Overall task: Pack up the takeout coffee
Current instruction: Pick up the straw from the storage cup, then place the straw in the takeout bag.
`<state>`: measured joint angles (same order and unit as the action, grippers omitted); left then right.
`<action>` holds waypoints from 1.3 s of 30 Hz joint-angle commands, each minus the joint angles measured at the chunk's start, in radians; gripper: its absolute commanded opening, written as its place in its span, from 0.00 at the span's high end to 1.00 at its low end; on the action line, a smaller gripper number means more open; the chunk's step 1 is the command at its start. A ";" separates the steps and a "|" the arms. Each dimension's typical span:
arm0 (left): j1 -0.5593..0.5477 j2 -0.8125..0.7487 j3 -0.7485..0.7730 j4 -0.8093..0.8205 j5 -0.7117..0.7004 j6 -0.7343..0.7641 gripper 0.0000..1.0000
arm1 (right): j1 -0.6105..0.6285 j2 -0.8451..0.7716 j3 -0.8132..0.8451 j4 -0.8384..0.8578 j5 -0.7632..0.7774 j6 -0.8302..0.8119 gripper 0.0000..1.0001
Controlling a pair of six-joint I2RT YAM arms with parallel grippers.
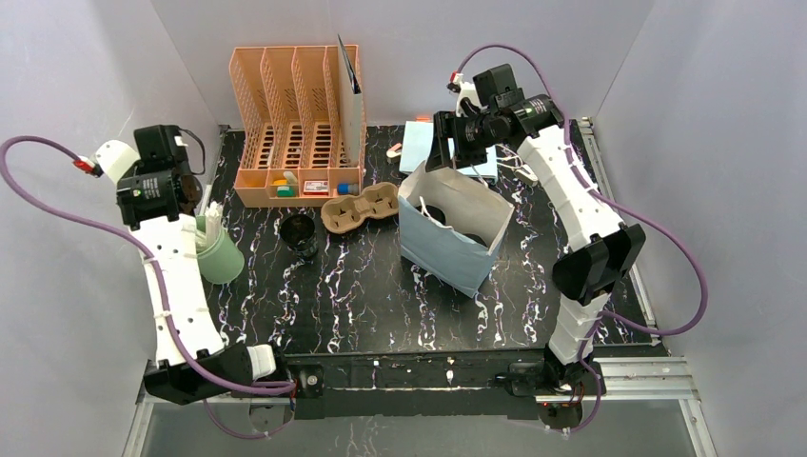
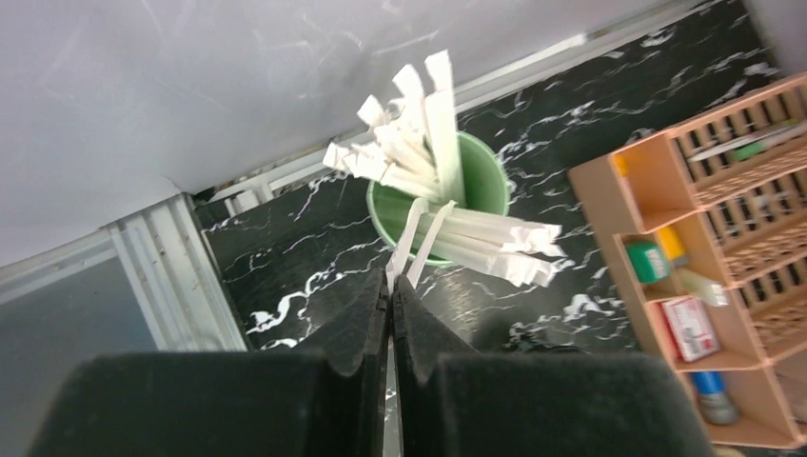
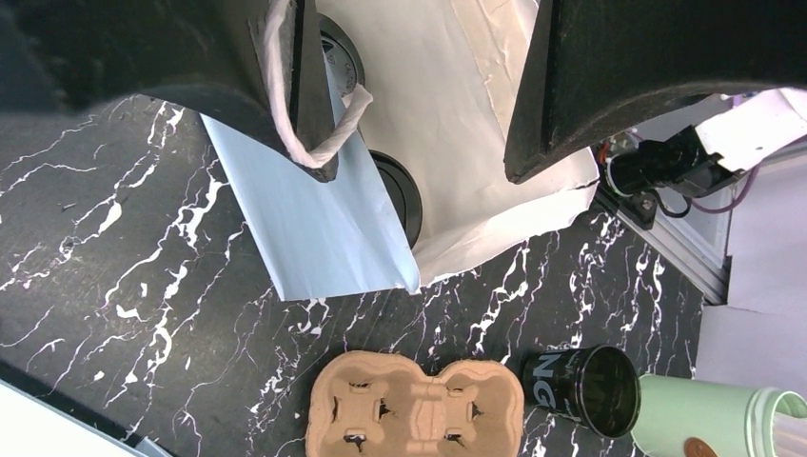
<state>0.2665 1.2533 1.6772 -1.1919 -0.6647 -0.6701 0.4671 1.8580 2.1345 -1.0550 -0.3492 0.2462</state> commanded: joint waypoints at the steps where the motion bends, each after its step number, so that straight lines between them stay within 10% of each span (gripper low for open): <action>1: 0.007 0.003 0.149 -0.110 0.030 -0.022 1.00 | -0.001 -0.047 -0.026 0.008 -0.023 0.018 0.27; 14: 0.007 0.074 0.510 -0.191 0.067 0.037 1.00 | -0.002 -0.089 -0.067 0.029 -0.022 0.035 0.27; 31: 0.002 -0.006 0.139 0.412 1.025 -0.314 1.00 | -0.003 -0.220 -0.102 0.157 0.240 0.041 0.26; 39: -0.292 0.094 0.211 0.497 1.056 -0.310 1.00 | -0.004 -0.359 -0.291 0.251 0.330 0.085 0.24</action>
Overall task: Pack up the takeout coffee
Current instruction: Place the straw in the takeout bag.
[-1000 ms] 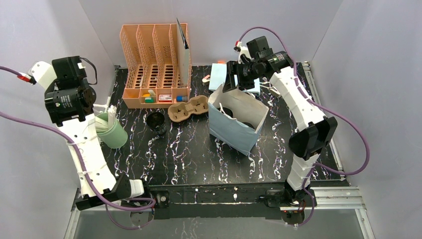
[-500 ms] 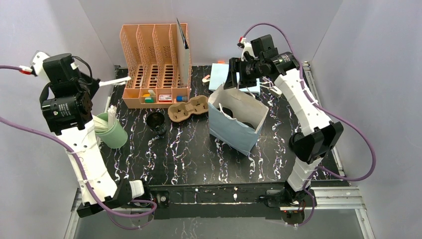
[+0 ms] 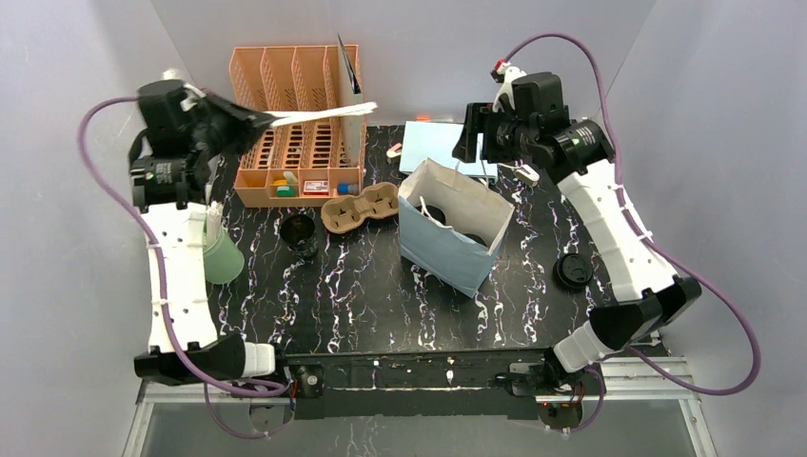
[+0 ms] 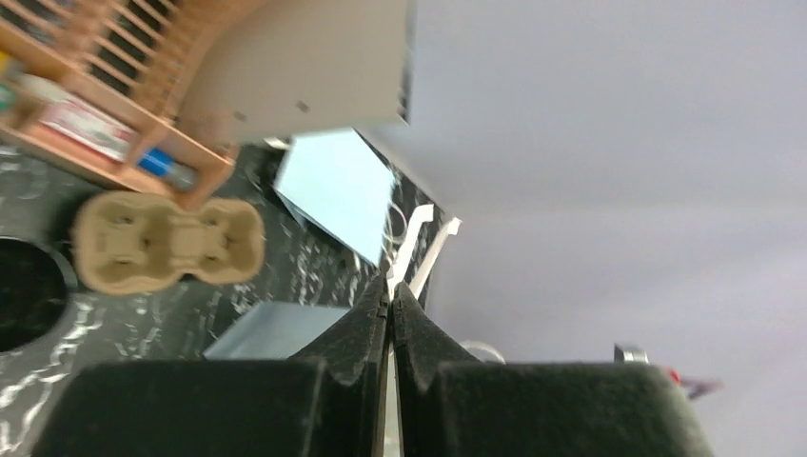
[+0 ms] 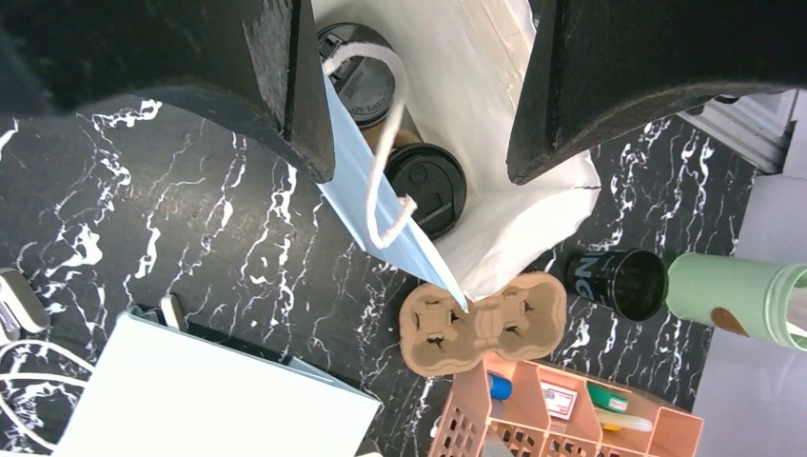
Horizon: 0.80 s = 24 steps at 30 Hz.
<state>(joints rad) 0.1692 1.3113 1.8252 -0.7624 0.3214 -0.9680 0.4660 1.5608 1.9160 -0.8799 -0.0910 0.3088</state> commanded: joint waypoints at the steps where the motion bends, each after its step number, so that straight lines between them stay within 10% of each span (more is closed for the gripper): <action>1: -0.257 0.053 0.072 0.067 0.050 -0.009 1.00 | -0.002 -0.076 -0.089 0.084 0.077 0.025 0.25; 13: -0.491 0.157 0.111 0.060 0.141 0.068 1.00 | -0.004 -0.115 -0.108 0.068 0.086 -0.063 0.38; 24: -0.496 0.201 0.258 -0.173 0.044 0.223 1.00 | -0.004 -0.085 -0.103 0.079 0.197 -0.095 0.72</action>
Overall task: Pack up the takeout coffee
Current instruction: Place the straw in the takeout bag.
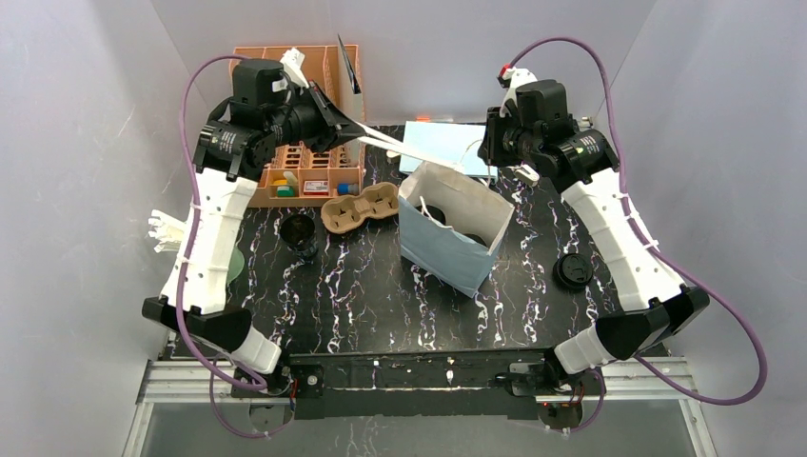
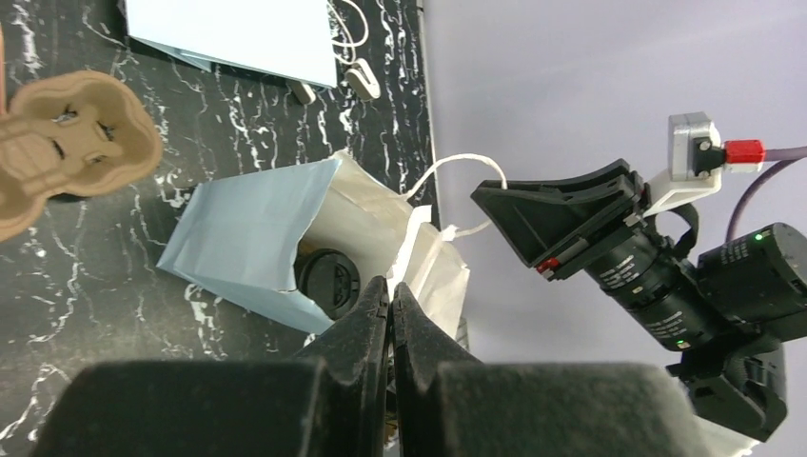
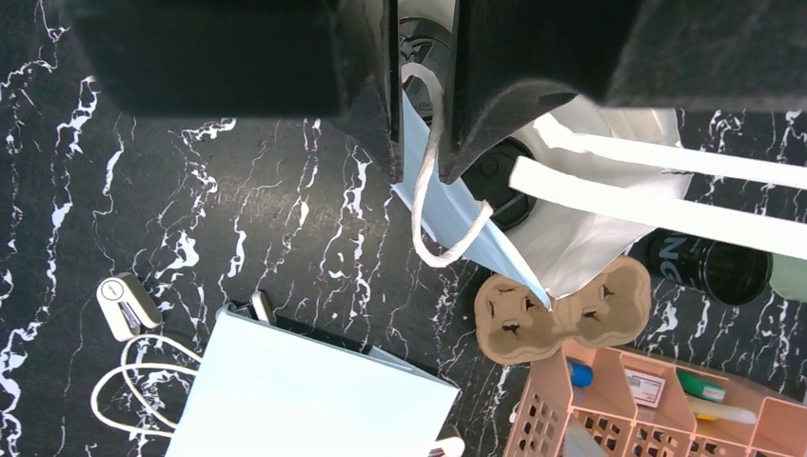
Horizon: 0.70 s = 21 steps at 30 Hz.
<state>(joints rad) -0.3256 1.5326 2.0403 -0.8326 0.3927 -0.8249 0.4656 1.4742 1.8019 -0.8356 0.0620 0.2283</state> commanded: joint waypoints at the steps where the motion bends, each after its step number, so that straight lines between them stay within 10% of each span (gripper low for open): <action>1: -0.001 -0.031 0.031 -0.100 -0.035 0.084 1.00 | -0.004 0.005 0.011 0.036 0.044 -0.011 0.72; 21: -0.063 -0.029 -0.230 0.131 0.068 -0.010 1.00 | -0.003 0.001 -0.001 0.040 -0.002 0.020 0.67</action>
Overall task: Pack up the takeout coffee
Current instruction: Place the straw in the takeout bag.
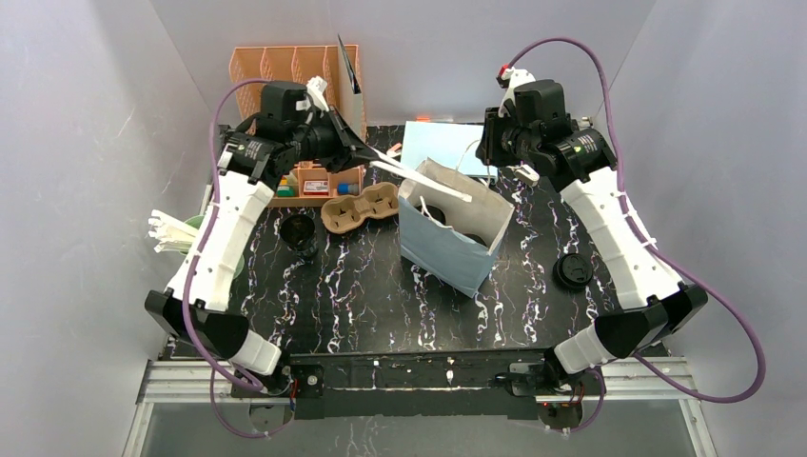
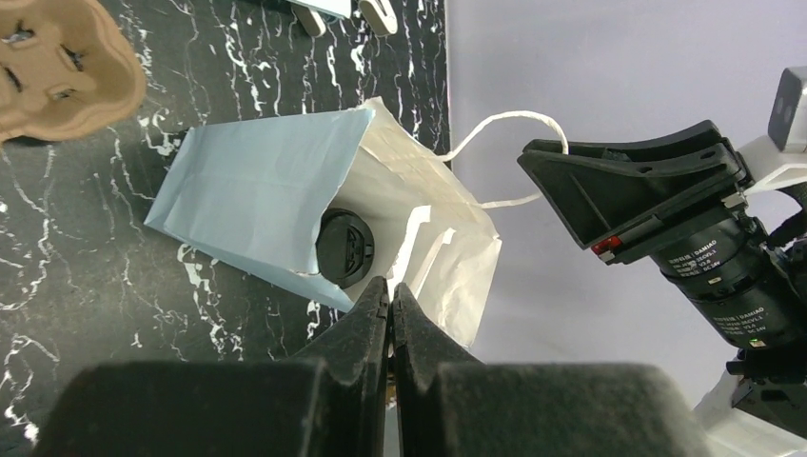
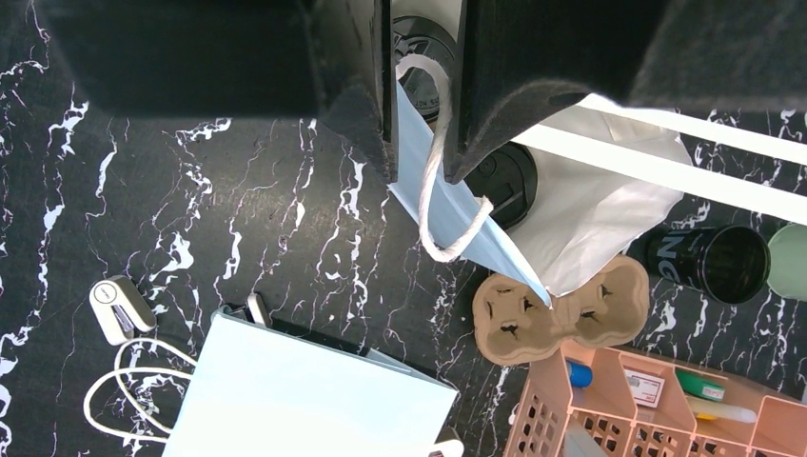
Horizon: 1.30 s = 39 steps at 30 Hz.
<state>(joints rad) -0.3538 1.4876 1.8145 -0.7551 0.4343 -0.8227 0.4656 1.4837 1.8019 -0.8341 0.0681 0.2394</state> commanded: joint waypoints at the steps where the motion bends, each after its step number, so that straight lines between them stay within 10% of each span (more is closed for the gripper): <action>1: -0.045 0.028 0.008 0.054 0.021 -0.007 1.00 | -0.004 -0.010 -0.003 0.036 -0.011 0.009 0.66; 24: -0.269 0.210 0.072 0.105 -0.106 0.079 1.00 | -0.004 -0.021 0.020 0.042 -0.015 0.007 0.51; 30: -0.271 0.123 0.040 0.106 -0.231 0.134 0.35 | -0.004 -0.038 0.008 0.032 -0.016 0.015 0.22; 39: -0.261 -0.081 -0.044 0.101 -0.559 0.231 0.25 | -0.003 -0.164 -0.061 0.109 0.091 0.062 0.06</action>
<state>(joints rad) -0.6235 1.5372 1.7988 -0.6514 0.0837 -0.6514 0.4656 1.4109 1.7512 -0.8120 0.0868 0.2768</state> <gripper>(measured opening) 0.743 0.905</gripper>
